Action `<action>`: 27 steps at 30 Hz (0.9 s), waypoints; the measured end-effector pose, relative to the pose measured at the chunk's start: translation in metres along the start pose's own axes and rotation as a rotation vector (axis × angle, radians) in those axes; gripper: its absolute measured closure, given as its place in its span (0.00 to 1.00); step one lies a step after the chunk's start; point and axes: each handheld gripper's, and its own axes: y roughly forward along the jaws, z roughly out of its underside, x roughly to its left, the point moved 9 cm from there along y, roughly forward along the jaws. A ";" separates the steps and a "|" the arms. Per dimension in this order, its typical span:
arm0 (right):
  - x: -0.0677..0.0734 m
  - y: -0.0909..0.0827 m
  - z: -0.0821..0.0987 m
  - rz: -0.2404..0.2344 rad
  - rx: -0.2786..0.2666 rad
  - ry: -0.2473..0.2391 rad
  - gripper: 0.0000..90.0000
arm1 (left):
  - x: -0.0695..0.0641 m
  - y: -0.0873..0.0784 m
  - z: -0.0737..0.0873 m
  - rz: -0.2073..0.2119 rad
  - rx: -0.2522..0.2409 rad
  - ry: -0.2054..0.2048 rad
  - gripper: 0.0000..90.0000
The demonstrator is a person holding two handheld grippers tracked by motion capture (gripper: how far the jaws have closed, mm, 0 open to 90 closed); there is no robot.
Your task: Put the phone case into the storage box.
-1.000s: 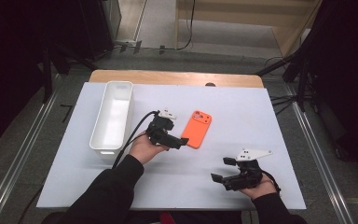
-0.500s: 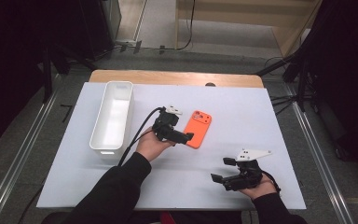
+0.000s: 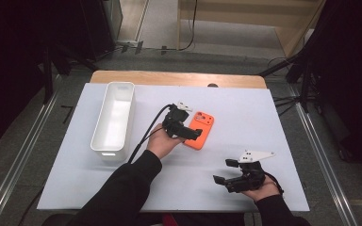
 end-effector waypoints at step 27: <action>-0.003 0.001 0.002 0.008 0.014 0.006 0.15 | -0.010 0.034 -0.015 -0.083 -0.021 -0.052 0.10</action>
